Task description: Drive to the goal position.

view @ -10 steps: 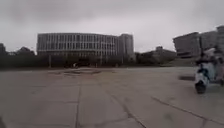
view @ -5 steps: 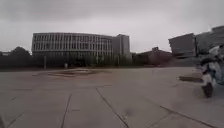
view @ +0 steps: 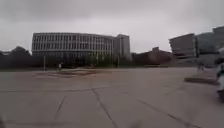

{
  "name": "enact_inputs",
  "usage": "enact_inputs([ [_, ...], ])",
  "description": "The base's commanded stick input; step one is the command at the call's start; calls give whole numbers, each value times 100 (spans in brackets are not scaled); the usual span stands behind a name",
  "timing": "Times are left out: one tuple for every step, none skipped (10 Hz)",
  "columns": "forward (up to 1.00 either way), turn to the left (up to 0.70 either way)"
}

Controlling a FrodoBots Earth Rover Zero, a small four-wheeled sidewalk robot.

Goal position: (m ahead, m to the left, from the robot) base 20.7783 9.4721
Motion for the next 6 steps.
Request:
enact_inputs([
  [70, 0],
  [70, 0],
  [70, 0],
  [70, 0],
  [70, 0],
  [70, 0],
])
